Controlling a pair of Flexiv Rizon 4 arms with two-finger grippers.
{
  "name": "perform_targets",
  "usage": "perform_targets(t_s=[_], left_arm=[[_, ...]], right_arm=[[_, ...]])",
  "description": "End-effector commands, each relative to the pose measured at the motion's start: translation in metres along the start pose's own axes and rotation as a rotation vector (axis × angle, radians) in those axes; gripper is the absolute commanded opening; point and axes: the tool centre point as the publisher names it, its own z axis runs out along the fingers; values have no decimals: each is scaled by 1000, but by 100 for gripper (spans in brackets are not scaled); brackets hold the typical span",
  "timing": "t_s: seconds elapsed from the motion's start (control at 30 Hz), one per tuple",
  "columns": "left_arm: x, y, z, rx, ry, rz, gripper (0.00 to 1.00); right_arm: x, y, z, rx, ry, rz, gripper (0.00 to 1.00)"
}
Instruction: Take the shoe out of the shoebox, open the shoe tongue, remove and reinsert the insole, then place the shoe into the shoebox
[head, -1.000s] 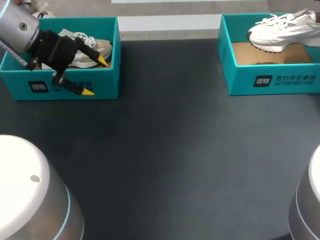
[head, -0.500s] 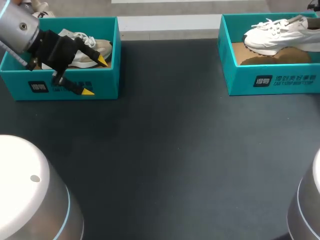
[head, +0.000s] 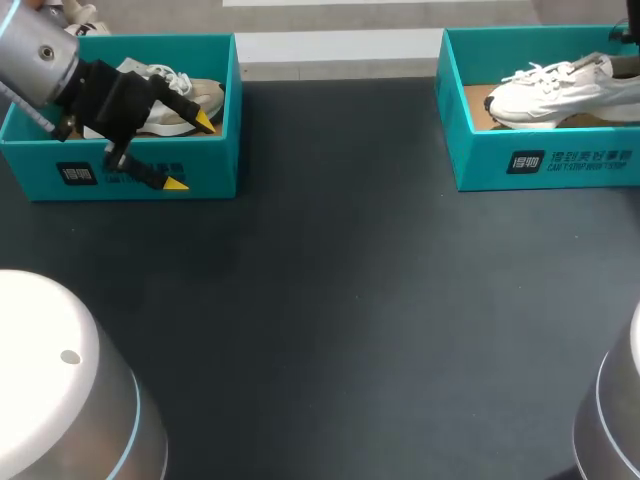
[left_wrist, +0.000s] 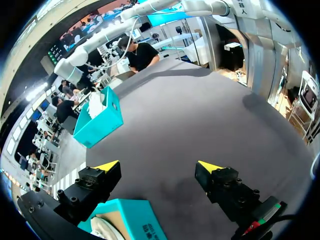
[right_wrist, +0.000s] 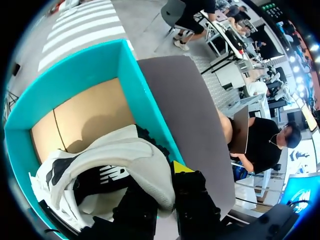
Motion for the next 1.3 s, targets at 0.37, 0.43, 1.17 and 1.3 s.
perform_targets(t_s=[0.37, 0.43, 1.17, 1.3], left_arm=[[0, 0, 0, -2, 2, 0, 100], [0, 0, 0, -2, 2, 0, 100], [0, 0, 0, -2, 2, 0, 100], [0, 0, 0, -2, 2, 0, 100]], right_arm=[[8, -21, 26, -11, -3, -7, 0], [11, -25, 32, -9, -3, -11, 0], [28, -47, 70, 32, -17, -17, 0], [28, -46, 71, 39, -11, -18, 46]])
